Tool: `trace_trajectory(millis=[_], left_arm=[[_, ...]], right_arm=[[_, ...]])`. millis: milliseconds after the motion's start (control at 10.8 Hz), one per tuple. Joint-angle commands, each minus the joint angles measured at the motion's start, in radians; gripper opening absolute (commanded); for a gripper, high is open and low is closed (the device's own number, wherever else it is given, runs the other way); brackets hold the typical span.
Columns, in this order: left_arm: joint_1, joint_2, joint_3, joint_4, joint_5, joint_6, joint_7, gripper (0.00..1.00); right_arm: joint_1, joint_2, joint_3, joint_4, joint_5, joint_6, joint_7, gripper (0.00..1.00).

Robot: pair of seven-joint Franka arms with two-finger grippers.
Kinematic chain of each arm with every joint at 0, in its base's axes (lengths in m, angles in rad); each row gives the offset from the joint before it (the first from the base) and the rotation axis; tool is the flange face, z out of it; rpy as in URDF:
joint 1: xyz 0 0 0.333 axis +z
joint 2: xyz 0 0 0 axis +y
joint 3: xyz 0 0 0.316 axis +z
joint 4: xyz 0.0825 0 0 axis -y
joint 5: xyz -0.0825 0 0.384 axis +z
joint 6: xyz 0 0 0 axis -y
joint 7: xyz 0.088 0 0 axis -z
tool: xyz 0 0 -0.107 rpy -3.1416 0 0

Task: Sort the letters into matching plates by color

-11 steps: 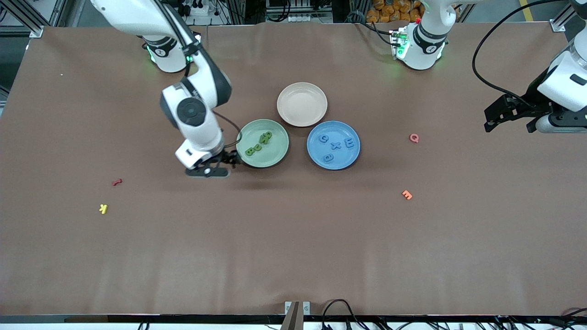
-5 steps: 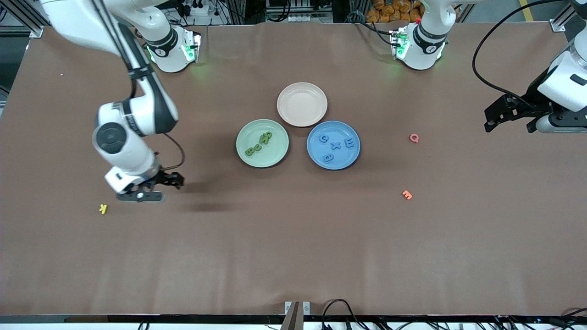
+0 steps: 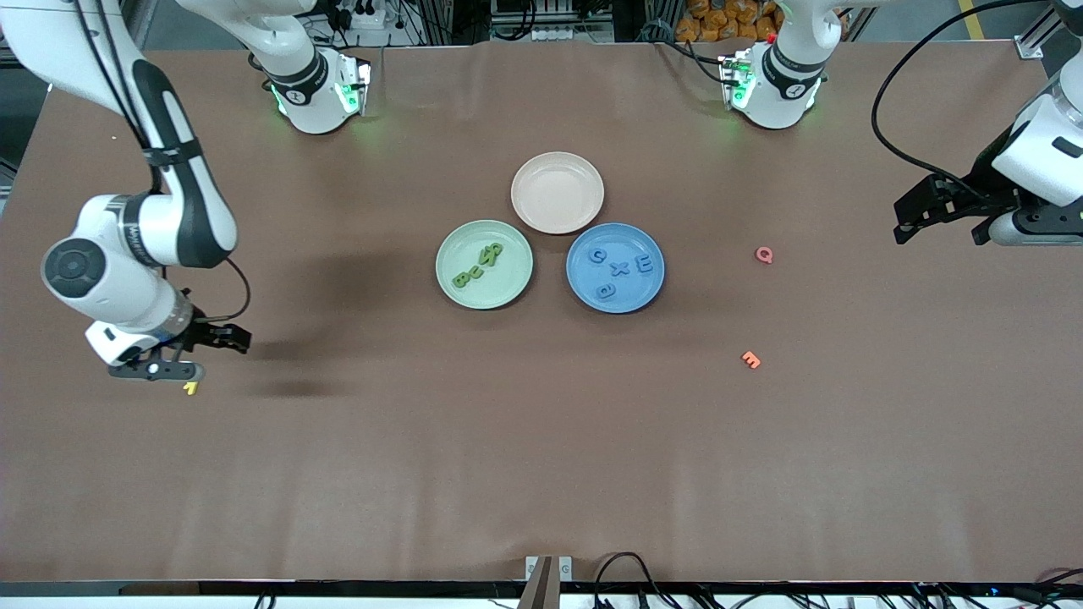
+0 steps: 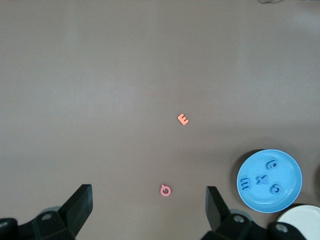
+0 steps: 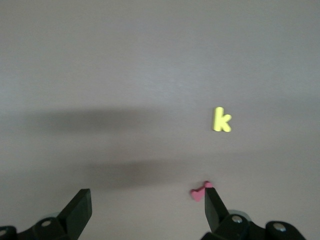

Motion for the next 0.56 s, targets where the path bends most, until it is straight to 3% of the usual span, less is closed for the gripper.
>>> trace_trajectory(millis=[0,185,463], left_arm=[[0.004,-0.001,0.0,0.007,-0.017,-0.011,0.008,1.0],[0.004,-0.001,0.0,0.007,-0.017,-0.011,0.008,1.0],[0.004,-0.001,0.0,0.008,-0.017,-0.011,0.006,1.0]], right_arm=[[-0.041,0.007,0.01,0.019,0.012,-0.012,-0.028,1.0],[-0.041,-0.007,-0.013,0.08,0.021,-0.1,-0.03,1.0],[-0.039,-0.065,-0.071,0.212,0.162,-0.349,-0.151,1.0]])
